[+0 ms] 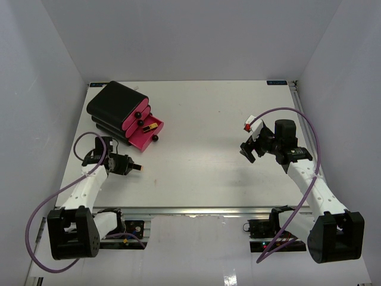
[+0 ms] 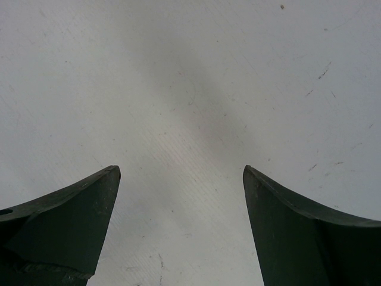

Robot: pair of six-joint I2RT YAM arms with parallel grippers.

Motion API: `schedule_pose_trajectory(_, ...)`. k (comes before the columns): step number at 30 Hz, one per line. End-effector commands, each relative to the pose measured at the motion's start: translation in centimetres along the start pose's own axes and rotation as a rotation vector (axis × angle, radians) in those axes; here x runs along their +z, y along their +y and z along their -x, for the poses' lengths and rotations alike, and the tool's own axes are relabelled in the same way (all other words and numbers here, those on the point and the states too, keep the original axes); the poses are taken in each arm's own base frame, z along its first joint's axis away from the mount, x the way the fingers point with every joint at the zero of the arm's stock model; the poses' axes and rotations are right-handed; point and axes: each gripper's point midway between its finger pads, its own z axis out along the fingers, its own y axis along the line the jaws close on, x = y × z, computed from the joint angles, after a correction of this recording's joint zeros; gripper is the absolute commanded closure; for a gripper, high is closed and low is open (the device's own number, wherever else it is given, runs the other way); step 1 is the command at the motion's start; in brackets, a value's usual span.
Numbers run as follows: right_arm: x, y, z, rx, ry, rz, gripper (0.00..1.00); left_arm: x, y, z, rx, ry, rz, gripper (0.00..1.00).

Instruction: Organize the makeup

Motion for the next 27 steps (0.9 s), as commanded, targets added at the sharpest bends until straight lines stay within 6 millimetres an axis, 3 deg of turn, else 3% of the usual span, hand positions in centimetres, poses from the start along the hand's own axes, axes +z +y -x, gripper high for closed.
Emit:
schedule_pose_trajectory(1, 0.1, -0.5, 0.5, -0.018, -0.023, -0.013, 0.10, -2.7, -2.3, -1.1, 0.291, 0.016, -0.213, 0.97)
schedule_pose_trajectory(4, 0.2, -0.4, 0.4, -0.017, -0.022, -0.008, 0.10, -4.1, -3.1, -2.3, 0.496, 0.043, -0.337, 1.00)
schedule_pose_trajectory(10, 0.3, -0.5, 0.2, -0.014, -0.017, -0.008, 0.10, -7.5, -6.9, -5.9, 0.872, 0.039, -0.560, 1.00)
schedule_pose_trajectory(13, 0.4, -0.3, 0.0, -0.009, -0.011, 0.002, 0.10, -7.3, -7.5, -8.4, 1.065, 0.024, -0.536, 1.00)
schedule_pose_trajectory(17, 0.5, -0.2, -0.2, -0.004, -0.007, 0.006, 0.10, -6.3, -8.4, -9.9, 1.308, -0.063, -0.393, 1.00)
schedule_pose_trajectory(24, 0.7, -0.1, -0.3, 0.000, -0.006, 0.016, 0.10, -5.4, -12.6, -9.1, 1.802, -0.308, -0.221, 1.00)
schedule_pose_trajectory(27, 0.8, 0.1, -0.4, 0.007, -0.004, 0.023, 0.10, -5.4, -15.0, -6.3, 1.904, -0.487, -0.104, 1.00)
